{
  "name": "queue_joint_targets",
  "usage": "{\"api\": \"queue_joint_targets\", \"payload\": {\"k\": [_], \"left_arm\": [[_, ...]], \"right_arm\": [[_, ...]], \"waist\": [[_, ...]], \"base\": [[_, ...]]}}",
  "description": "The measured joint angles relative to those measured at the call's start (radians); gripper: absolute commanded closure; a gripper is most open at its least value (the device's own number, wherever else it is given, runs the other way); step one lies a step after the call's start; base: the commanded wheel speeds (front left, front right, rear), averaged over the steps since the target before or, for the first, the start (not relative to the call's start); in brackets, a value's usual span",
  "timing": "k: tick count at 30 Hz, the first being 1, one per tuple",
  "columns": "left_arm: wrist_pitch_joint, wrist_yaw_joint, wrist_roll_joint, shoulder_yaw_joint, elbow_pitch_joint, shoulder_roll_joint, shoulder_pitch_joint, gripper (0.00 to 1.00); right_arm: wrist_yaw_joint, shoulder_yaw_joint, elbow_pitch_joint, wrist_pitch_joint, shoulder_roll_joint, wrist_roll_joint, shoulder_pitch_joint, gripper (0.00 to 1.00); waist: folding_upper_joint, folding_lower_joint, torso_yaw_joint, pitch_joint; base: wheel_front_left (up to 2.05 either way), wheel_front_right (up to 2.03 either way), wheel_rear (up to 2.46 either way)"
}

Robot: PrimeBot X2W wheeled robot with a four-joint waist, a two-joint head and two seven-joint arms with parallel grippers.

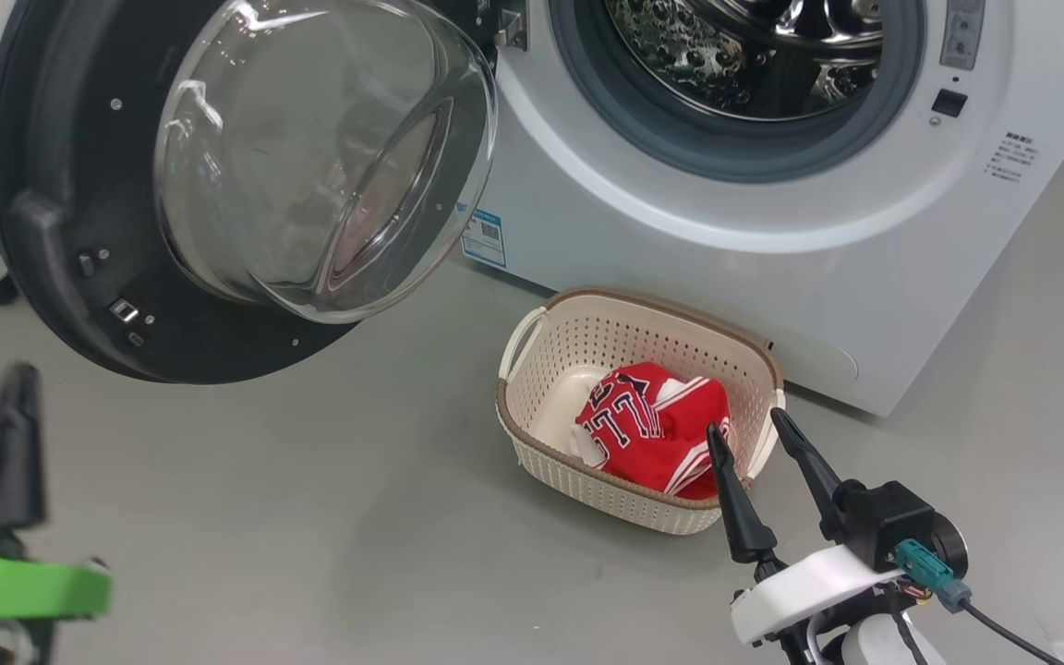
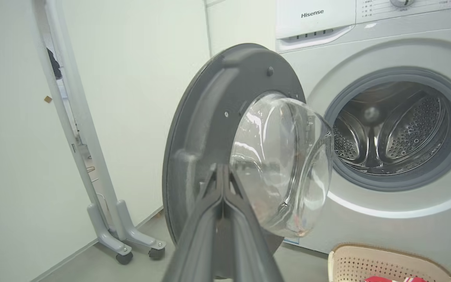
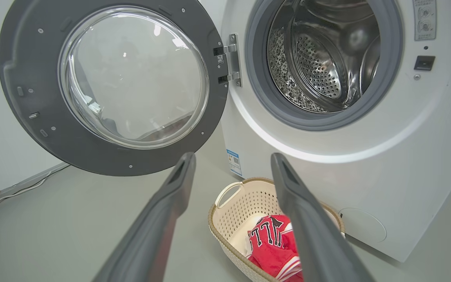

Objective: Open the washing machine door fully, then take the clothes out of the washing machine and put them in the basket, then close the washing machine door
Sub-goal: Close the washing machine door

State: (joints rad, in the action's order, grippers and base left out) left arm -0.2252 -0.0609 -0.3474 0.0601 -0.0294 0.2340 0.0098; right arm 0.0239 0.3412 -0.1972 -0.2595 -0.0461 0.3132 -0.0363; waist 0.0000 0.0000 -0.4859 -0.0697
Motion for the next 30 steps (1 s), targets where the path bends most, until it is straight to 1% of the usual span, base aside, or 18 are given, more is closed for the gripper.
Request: {"api": "queue_joint_targets", "payload": {"k": [5, 8, 10, 11, 15, 18, 21, 22, 23, 24, 28, 29, 30], "left_arm": [[0.028, -0.010, -0.007, 0.097, -0.041, 0.110, -0.089, 1.00], [0.052, -0.016, -0.051, 0.167, -0.039, 0.165, -0.146, 1.00], [0.066, -0.020, -0.098, 0.209, -0.025, 0.186, -0.186, 1.00], [0.080, -0.024, -0.134, 0.228, -0.008, 0.191, -0.209, 1.00], [0.141, -0.030, -0.222, 0.280, 0.067, 0.219, -0.262, 1.00], [0.189, -0.031, -0.326, 0.332, 0.132, 0.220, -0.323, 1.00], [0.244, -0.028, -0.433, 0.391, 0.214, 0.220, -0.384, 1.00], [0.264, -0.021, -0.462, 0.407, 0.245, 0.220, -0.402, 1.00], [0.303, -0.002, -0.516, 0.442, 0.307, 0.219, -0.434, 1.00], [0.323, 0.009, -0.538, 0.459, 0.335, 0.219, -0.447, 1.00], [0.391, 0.064, -0.653, 0.542, 0.443, 0.213, -0.513, 1.00], [0.391, 0.064, -0.653, 0.542, 0.443, 0.213, -0.513, 1.00], [0.412, 0.082, -0.685, 0.563, 0.468, 0.212, -0.531, 1.00]], "right_arm": [[0.001, 0.006, -0.002, 0.000, -0.008, -0.016, -0.021, 0.00], [0.003, 0.011, -0.003, 0.000, -0.017, -0.023, -0.034, 0.00], [0.006, 0.014, -0.004, 0.000, -0.017, -0.027, -0.042, 0.00], [0.006, 0.014, -0.004, 0.000, -0.018, -0.029, -0.044, 0.00], [0.010, 0.019, -0.011, 0.000, -0.022, -0.035, -0.049, 0.00], [0.018, 0.023, -0.016, 0.000, -0.024, -0.045, -0.064, 0.00], [0.019, 0.026, -0.021, 0.000, -0.025, -0.052, -0.072, 0.00], [0.019, 0.027, -0.023, 0.000, -0.025, -0.053, -0.076, 0.00], [0.021, 0.030, -0.025, 0.000, -0.025, -0.053, -0.080, 0.00], [0.023, 0.031, -0.028, 0.000, -0.025, -0.054, -0.080, 0.00], [0.027, 0.036, -0.037, 0.000, -0.025, -0.058, -0.080, 0.00], [0.027, 0.036, -0.037, 0.000, -0.025, -0.058, -0.080, 0.00], [0.027, 0.036, -0.038, 0.000, -0.024, -0.060, -0.080, 0.00]], "waist": [[0.0000, 0.0000, 0.009, -0.029], [0.0000, 0.0000, 0.016, -0.048], [0.0000, 0.0000, 0.023, -0.058], [0.0000, 0.0000, 0.026, -0.063], [0.0000, 0.0000, 0.043, -0.078], [0.0000, 0.0000, 0.057, -0.089], [0.0000, 0.0000, 0.073, -0.097], [0.0000, 0.0000, 0.078, -0.099], [0.0000, 0.0000, 0.089, -0.102], [0.0000, 0.0000, 0.095, -0.104], [0.0000, 0.0000, 0.117, -0.105], [0.0000, 0.0000, 0.117, -0.105], [0.0000, 0.0000, 0.122, -0.105]], "base": [[0.00, 0.00, 0.00], [0.00, 0.00, 0.00], [0.00, 0.00, 0.00], [0.00, 0.00, 0.00], [0.00, 0.00, 0.00], [0.00, 0.00, 0.00], [0.00, 0.00, 0.00], [0.00, 0.00, 0.00], [0.00, 0.00, 0.00], [0.00, 0.00, 0.00], [0.00, 0.00, 0.00], [0.00, 0.00, 0.00], [0.00, 0.00, 0.00]]}}
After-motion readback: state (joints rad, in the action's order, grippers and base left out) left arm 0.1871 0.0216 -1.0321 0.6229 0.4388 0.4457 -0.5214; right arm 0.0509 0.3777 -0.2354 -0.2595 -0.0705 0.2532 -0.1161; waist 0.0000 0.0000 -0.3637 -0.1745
